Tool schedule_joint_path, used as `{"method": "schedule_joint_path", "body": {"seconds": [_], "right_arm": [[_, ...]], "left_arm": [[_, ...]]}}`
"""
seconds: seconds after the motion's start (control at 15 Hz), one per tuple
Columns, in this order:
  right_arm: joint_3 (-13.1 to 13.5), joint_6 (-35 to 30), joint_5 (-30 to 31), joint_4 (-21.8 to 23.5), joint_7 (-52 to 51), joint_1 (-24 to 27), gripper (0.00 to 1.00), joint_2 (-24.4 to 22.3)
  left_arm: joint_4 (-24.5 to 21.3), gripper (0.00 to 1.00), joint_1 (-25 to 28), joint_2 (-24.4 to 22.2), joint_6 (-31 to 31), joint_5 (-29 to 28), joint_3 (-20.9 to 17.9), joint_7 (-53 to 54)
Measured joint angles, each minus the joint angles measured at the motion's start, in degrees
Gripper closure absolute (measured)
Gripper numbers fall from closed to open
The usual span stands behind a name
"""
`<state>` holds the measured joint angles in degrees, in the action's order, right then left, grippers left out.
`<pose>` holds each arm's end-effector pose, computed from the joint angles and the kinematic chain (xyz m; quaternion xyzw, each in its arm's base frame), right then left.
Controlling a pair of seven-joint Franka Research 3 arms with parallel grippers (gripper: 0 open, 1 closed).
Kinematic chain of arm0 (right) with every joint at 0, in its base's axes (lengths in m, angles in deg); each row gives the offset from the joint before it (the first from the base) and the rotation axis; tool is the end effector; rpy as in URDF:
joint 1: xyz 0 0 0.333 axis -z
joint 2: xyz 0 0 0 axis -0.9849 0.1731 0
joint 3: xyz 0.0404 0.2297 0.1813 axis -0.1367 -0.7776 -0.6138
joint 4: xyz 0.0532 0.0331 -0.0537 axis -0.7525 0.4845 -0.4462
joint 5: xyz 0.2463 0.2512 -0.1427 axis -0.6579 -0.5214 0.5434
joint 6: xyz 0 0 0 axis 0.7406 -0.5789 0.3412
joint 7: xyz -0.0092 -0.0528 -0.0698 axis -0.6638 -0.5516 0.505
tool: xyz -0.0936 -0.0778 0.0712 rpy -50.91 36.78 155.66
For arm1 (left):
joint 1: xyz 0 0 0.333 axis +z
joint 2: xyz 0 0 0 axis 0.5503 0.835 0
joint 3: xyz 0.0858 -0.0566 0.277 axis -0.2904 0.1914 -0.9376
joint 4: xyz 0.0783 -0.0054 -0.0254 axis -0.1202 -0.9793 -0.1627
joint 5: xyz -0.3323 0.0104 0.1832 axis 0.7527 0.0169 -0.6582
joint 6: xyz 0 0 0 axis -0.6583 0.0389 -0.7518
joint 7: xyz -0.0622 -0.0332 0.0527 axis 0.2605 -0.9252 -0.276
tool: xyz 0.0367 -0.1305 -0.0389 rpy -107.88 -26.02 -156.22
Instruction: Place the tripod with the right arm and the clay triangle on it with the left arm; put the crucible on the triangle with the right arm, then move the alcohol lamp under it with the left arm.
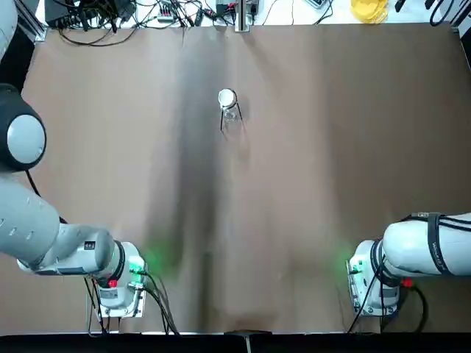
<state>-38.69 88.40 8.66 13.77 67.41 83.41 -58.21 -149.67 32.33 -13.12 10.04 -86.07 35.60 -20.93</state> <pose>0.5138 0.0086 0.5919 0.9994 0.0247 0.0245 0.0088 0.5441 -0.0648 0.5394 -0.9940 -0.0108 0.0944 0.0548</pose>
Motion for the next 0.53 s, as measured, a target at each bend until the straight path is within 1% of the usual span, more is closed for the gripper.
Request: {"method": "schedule_joint_path", "body": {"seconds": [0.2, 0.4, 0.53], "right_arm": [[0.0, -0.03, 0.0, 0.0, 0.0, 0.0, 0.0, 0.0], [0.0, -0.14, 0.0, 0.01, 0.0, 0.0, 0.0, 0.0], [0.0, -0.19, 0.0, 0.02, 0.0, 0.0, 0.0, 0.0]], "left_arm": [[-0.42, 0.0, -0.83, -0.53, 1.01, 1.27, -0.71, 0.1], [-2.58, 0.0, 0.52, -2.75, 3.02, 2.45, -1.08, 0.31], [-3.13, 0.0, 1.08, -3.5, 3.23, 2.54, -1.12, 0.56]]}}
